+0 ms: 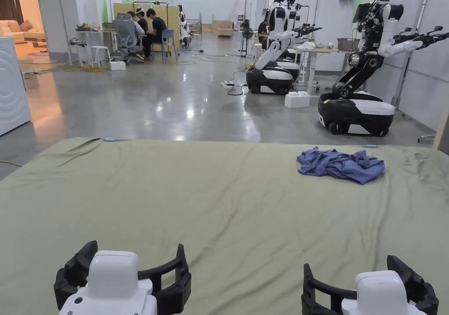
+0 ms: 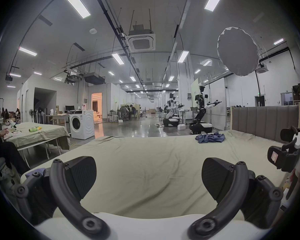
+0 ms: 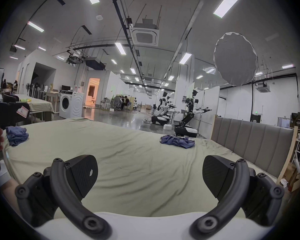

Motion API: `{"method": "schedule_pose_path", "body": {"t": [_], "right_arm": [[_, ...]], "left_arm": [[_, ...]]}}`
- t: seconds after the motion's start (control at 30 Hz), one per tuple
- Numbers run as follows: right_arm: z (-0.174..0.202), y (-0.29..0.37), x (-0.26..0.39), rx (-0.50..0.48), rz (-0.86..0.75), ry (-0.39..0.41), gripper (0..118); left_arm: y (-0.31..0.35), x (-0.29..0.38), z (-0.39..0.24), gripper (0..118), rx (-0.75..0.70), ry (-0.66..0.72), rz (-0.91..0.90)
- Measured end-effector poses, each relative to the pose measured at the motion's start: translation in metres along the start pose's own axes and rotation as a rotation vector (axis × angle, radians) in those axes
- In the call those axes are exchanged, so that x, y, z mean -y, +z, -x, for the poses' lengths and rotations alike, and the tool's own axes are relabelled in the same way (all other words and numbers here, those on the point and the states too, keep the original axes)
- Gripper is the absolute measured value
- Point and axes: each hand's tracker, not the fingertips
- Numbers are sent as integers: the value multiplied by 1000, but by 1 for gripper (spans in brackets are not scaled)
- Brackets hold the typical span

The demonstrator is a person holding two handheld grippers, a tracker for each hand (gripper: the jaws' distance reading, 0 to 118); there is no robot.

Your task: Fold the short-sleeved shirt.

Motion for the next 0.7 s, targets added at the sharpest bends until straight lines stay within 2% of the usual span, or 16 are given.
{"method": "schedule_pose_path", "body": {"t": [0.2, 0.27, 0.7], "right_arm": [[-8, 2, 3, -25, -15, -83, 118], [-10, 0, 3, 7, 5, -113, 118], [-2, 1, 3, 2, 14, -77, 118]], "left_arm": [[-1, 17, 2, 118, 3, -17, 39], [1, 23, 0, 118, 8, -31, 38], [1, 20, 2, 118, 14, -13, 33]]}}
